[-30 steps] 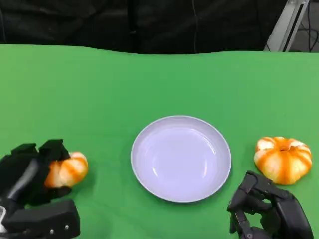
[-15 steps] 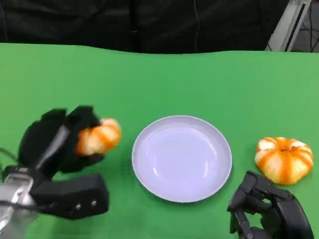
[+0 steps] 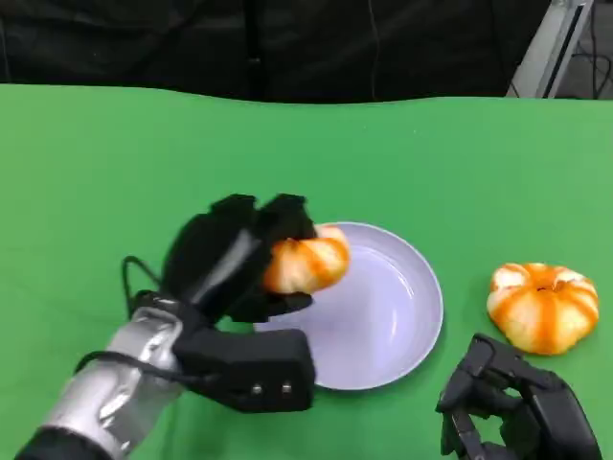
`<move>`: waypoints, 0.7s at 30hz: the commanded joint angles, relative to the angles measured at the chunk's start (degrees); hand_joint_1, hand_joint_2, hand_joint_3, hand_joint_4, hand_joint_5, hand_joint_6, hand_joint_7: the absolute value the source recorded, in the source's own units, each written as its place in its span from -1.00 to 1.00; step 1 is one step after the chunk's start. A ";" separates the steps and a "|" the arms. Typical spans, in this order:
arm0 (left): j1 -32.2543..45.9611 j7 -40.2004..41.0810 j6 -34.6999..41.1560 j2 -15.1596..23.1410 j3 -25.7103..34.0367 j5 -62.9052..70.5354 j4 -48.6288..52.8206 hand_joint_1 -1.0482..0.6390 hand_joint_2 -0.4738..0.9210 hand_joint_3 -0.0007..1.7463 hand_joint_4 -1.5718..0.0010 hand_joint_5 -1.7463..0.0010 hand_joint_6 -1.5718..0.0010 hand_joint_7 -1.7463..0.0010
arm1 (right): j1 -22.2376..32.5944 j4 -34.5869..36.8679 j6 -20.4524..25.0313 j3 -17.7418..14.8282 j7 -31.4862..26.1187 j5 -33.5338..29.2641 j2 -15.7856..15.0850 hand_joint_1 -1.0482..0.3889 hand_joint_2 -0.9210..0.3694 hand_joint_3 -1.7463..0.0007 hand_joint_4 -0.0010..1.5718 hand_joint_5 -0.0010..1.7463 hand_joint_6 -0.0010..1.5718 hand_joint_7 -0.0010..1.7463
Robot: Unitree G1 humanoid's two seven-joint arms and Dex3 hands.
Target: Grasp the bread from the table and place it into the plate.
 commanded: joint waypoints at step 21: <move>-7.65 -12.39 0.15 -3.66 -6.07 -1.97 14.85 -0.58 1.00 -0.40 0.65 0.95 0.43 0.95 | 1.05 -1.92 0.62 0.75 -0.70 0.62 -0.17 0.28 -0.52 -0.28 0.04 1.00 -0.04 0.77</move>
